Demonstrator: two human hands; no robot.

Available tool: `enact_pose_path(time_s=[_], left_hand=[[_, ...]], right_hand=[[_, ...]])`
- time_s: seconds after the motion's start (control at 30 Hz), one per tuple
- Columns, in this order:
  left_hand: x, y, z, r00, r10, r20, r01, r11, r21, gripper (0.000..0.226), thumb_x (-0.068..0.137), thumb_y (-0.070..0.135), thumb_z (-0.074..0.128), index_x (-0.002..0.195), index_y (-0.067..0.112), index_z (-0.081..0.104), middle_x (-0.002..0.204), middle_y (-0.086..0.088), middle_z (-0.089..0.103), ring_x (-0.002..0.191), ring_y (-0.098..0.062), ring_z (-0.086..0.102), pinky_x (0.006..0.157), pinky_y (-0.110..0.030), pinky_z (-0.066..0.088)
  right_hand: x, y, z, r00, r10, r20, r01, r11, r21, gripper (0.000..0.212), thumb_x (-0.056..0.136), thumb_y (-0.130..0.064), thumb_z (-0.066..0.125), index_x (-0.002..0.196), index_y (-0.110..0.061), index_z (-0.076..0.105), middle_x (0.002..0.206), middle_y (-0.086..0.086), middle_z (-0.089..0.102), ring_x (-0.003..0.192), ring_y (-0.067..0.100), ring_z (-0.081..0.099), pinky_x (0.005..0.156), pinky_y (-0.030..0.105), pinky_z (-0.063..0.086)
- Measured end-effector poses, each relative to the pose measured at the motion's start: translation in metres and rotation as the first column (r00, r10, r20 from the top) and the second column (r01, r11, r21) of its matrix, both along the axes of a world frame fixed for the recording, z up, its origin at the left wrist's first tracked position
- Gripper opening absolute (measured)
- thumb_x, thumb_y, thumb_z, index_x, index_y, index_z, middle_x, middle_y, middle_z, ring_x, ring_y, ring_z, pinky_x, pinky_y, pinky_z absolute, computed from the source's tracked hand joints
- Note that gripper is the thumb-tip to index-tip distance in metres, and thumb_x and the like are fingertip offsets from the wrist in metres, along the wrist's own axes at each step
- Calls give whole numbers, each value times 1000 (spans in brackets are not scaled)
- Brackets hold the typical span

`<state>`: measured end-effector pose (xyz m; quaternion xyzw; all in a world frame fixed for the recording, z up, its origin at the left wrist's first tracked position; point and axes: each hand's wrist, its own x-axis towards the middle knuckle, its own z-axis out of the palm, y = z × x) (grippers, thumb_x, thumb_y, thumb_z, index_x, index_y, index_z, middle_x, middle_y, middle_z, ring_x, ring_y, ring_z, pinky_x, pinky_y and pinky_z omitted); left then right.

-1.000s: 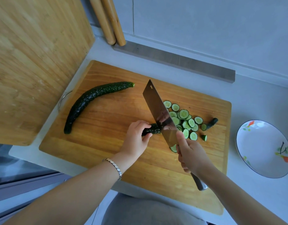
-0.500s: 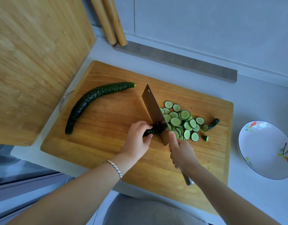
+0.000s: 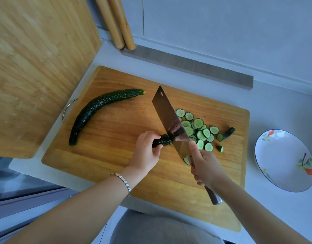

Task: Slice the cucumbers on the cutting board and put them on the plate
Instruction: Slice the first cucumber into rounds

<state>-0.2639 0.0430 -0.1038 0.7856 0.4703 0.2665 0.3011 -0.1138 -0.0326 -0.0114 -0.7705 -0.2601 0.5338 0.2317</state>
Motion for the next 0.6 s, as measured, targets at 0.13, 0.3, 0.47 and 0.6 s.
enact_pose_path(time_s=[0.13, 0.3, 0.47, 0.6], left_hand=[[0, 1, 0, 1000, -9, 4, 9, 1000, 10, 22, 73, -1, 73, 92, 0, 61, 94, -11, 61, 89, -25, 55, 77, -27, 45], [1, 1, -1, 1000, -5, 6, 5, 1000, 8, 21, 72, -2, 73, 90, 1, 61, 92, -10, 60, 85, -25, 54, 74, -27, 46], [1, 2, 0, 1000, -14, 10, 14, 1000, 7, 22, 73, -2, 72, 92, 2, 62, 95, -10, 60, 88, -25, 55, 78, -27, 46], [-4, 1, -2, 1000, -5, -19, 6, 999, 39, 25, 74, 0, 70, 97, 7, 64, 97, -7, 61, 91, -24, 57, 79, -38, 47]], right_hand=[[-2, 1, -4, 991, 89, 99, -91, 996, 11, 54, 90, -59, 31, 61, -14, 34, 45, -3, 34, 40, 13, 28, 46, 23, 26], [-8, 5, -20, 980, 131, 153, -132, 991, 0, 55, 89, -64, 29, 67, -14, 36, 55, 2, 33, 50, 17, 30, 56, 30, 28], [-12, 9, -33, 988, 77, 136, -75, 997, -18, 56, 90, -62, 29, 69, -11, 39, 56, 4, 36, 49, 18, 33, 53, 29, 32], [-5, 6, -28, 996, -87, -13, 86, 996, -35, 56, 93, -59, 31, 62, -13, 38, 43, -4, 31, 36, 13, 28, 40, 21, 28]])
